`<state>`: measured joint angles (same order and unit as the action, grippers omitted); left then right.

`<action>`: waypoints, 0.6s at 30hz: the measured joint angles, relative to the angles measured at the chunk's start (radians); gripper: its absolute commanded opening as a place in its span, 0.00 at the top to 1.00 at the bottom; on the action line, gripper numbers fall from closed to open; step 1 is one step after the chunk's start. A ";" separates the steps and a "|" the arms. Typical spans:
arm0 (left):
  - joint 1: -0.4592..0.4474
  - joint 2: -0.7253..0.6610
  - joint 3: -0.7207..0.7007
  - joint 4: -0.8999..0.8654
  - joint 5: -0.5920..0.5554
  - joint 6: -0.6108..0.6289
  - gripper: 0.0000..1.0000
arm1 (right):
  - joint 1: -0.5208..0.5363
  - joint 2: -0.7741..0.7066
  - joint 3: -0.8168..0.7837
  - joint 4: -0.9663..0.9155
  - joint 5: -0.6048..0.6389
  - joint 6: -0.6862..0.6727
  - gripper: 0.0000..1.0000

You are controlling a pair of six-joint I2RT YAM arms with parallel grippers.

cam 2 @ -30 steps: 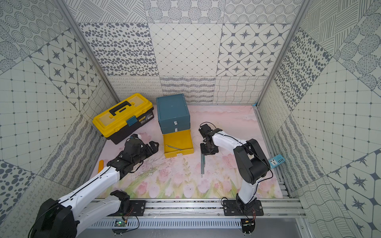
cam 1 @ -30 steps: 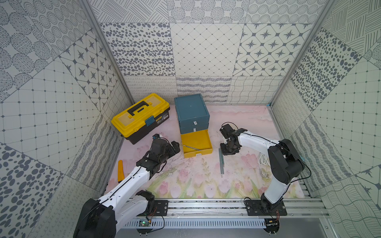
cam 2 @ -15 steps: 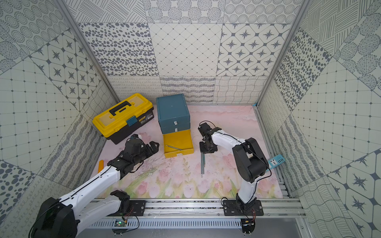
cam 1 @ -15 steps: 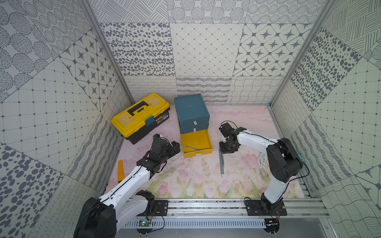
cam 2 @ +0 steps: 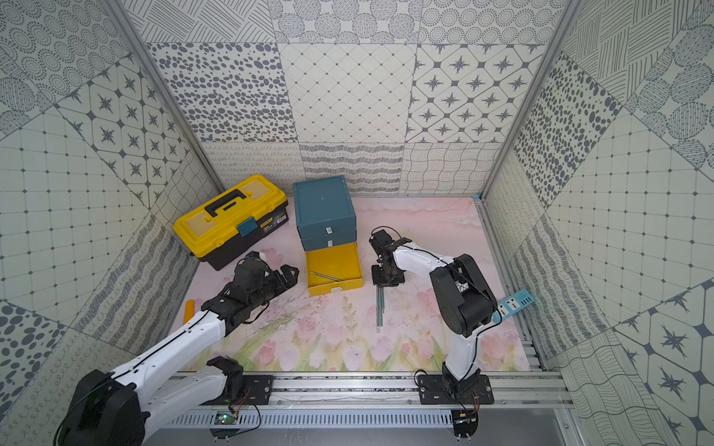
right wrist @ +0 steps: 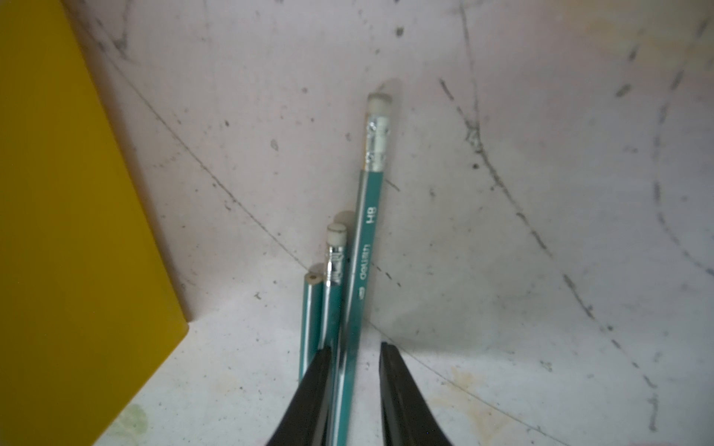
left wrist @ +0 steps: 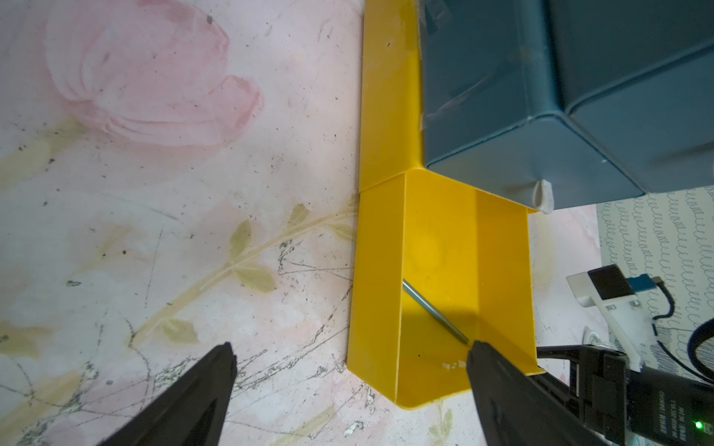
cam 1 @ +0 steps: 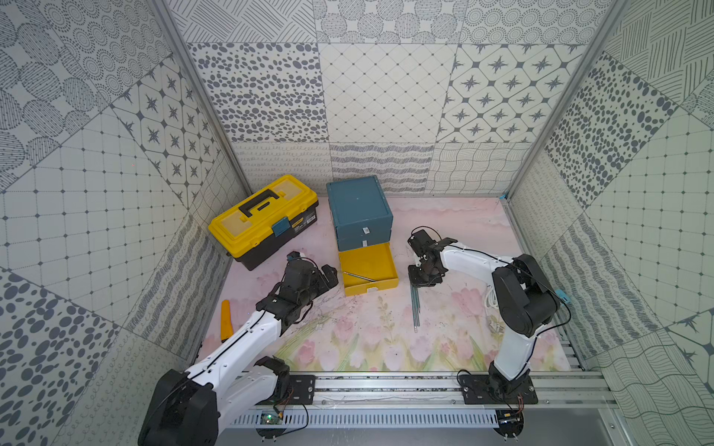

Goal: Please place the pencils in the drawer according to their color
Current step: Pick up the pencil from the center of the board.

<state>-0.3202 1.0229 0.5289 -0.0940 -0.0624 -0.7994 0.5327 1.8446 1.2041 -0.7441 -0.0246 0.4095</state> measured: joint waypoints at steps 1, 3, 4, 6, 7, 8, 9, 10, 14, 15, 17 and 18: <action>0.000 0.000 0.000 0.000 0.000 0.000 0.01 | 0.000 0.000 0.000 0.000 0.002 0.001 0.75; 0.000 0.000 0.000 0.000 0.000 0.000 0.01 | 0.000 0.000 0.000 0.000 0.002 0.003 0.76; 0.000 0.000 0.000 0.000 0.001 0.000 0.01 | 0.000 0.000 0.000 0.000 0.003 0.003 0.77; 0.000 0.000 0.000 0.000 0.001 0.000 0.01 | 0.000 0.000 0.000 0.000 0.008 0.003 0.77; 0.000 0.000 0.000 0.000 0.001 0.000 0.01 | 0.000 0.000 0.000 0.000 0.010 0.003 0.78; 0.000 0.000 0.000 0.000 0.001 0.000 0.01 | 0.000 0.000 0.000 -0.001 0.013 0.003 0.78; 0.000 0.000 0.000 0.000 0.001 0.000 0.01 | 0.000 0.000 0.000 -0.001 0.015 0.003 0.78; 0.000 0.000 0.000 0.000 0.001 0.000 0.01 | 0.000 0.000 0.000 -0.001 0.017 0.003 0.78; 0.000 0.000 0.000 0.000 0.003 0.000 0.01 | 0.000 0.000 0.000 -0.003 0.029 0.003 0.79; 0.000 0.000 0.000 0.000 0.003 0.000 0.01 | 0.000 0.000 0.000 -0.004 0.032 0.003 0.79; 0.000 0.000 0.000 0.000 0.003 0.000 0.01 | 0.000 0.000 0.000 -0.006 0.036 0.003 0.79; 0.000 0.000 0.000 0.000 0.003 0.000 0.01 | 0.000 0.000 0.000 -0.007 0.038 0.003 0.79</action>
<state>-0.3202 1.0225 0.5289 -0.0944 -0.0589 -0.7994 0.5323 1.8446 1.2041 -0.7509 0.0132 0.4126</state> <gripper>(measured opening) 0.991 0.215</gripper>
